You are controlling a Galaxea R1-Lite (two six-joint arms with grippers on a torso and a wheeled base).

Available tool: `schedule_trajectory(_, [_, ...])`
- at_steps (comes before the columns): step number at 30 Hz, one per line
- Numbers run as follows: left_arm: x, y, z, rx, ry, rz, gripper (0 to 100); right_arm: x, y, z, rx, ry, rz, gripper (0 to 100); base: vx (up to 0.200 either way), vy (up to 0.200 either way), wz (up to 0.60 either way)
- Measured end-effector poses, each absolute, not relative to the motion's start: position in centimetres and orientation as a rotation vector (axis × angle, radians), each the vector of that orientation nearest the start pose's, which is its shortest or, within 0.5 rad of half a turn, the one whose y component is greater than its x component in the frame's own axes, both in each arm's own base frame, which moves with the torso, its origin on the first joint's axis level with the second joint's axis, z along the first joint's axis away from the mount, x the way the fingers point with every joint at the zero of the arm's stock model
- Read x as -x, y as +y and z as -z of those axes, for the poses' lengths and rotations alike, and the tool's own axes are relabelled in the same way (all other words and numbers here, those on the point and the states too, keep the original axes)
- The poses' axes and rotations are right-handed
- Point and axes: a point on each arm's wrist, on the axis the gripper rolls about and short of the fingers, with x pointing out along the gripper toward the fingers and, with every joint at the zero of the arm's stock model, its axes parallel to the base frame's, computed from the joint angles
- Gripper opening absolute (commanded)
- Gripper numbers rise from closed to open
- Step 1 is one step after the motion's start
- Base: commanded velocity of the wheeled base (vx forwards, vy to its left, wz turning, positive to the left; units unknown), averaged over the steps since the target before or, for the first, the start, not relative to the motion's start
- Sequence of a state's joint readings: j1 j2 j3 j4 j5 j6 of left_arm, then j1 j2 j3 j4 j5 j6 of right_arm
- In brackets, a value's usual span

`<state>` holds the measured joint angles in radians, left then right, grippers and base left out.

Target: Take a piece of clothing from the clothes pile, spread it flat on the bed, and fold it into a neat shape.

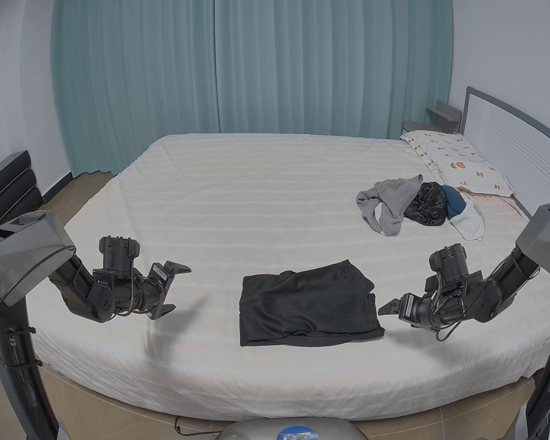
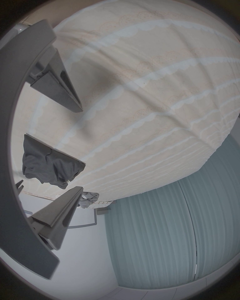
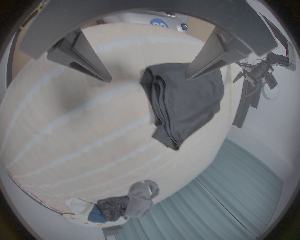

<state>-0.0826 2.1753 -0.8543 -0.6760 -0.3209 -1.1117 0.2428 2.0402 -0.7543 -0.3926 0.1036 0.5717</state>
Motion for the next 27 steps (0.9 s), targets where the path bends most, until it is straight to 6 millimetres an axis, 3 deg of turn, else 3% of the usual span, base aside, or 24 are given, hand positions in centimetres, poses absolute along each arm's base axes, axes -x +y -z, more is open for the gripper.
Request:
schedule_trajectory(13, [-36.6, -3.8, -3.5, 1.134, 0.798, -0.011, 100, -34.8, 9.4, -2.7, -0.655, 0.866, -0.296, 100, 0.0, 0.0, 0.0])
schedule_trajectory(27, [-36.6, -3.7, -3.5, 1.135, 0.798, -0.011, 100, -35.0, 9.3, -0.8, -0.684, 0.934, -0.347, 100, 0.0, 0.0, 0.0])
